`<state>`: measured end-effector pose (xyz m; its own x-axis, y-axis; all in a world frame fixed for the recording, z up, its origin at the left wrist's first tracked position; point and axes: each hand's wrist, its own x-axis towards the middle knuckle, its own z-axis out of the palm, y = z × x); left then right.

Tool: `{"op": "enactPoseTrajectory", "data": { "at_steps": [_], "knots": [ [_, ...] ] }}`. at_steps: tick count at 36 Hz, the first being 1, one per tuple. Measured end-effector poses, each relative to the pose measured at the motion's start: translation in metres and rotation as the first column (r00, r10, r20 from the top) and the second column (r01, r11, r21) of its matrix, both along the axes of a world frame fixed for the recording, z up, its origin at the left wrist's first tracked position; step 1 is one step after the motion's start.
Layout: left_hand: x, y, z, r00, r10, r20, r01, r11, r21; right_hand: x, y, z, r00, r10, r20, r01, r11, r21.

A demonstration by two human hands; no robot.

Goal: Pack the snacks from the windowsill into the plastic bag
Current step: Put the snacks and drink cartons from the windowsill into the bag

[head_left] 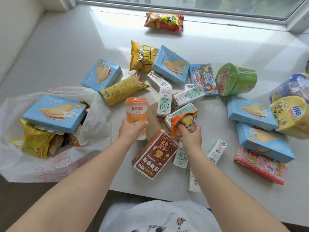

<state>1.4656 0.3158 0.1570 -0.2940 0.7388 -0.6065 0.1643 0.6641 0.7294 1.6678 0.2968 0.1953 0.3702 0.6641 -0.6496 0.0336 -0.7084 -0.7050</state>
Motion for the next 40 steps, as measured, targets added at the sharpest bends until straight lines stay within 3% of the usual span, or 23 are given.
{"op": "enactPoseTrajectory", "data": {
  "at_steps": [6,13,22,26,30,37,40],
  "knots": [
    [0.024,0.035,0.014,0.999,-0.026,0.024,0.025,0.999,0.042,-0.007,0.057,0.006,0.983,-0.142,-0.117,0.139,0.990,-0.034],
    [0.028,0.050,0.002,1.000,0.009,0.026,-0.009,1.000,0.024,-0.013,0.085,0.001,0.994,-0.076,0.075,0.093,0.961,-0.259],
    [0.023,0.036,-0.009,1.000,0.007,-0.014,-0.008,0.997,-0.072,-0.017,0.085,-0.010,0.988,0.006,0.156,0.035,0.965,-0.258],
    [0.022,0.035,-0.016,0.999,-0.002,-0.039,-0.001,0.997,-0.082,-0.018,0.073,-0.018,0.937,0.162,0.308,-0.112,0.978,-0.173],
    [0.026,0.042,-0.001,0.997,-0.068,-0.037,0.066,0.997,-0.042,-0.005,0.080,-0.021,0.895,0.284,0.343,-0.254,0.958,-0.131],
    [0.043,0.044,0.022,0.953,-0.274,0.128,0.277,0.961,-0.007,0.030,0.106,-0.019,0.821,0.514,0.249,-0.483,0.858,-0.176],
    [0.052,0.042,0.022,0.936,-0.305,0.175,0.306,0.952,0.025,0.042,0.110,-0.019,0.840,0.519,0.157,-0.500,0.854,-0.142]
  ]
}}
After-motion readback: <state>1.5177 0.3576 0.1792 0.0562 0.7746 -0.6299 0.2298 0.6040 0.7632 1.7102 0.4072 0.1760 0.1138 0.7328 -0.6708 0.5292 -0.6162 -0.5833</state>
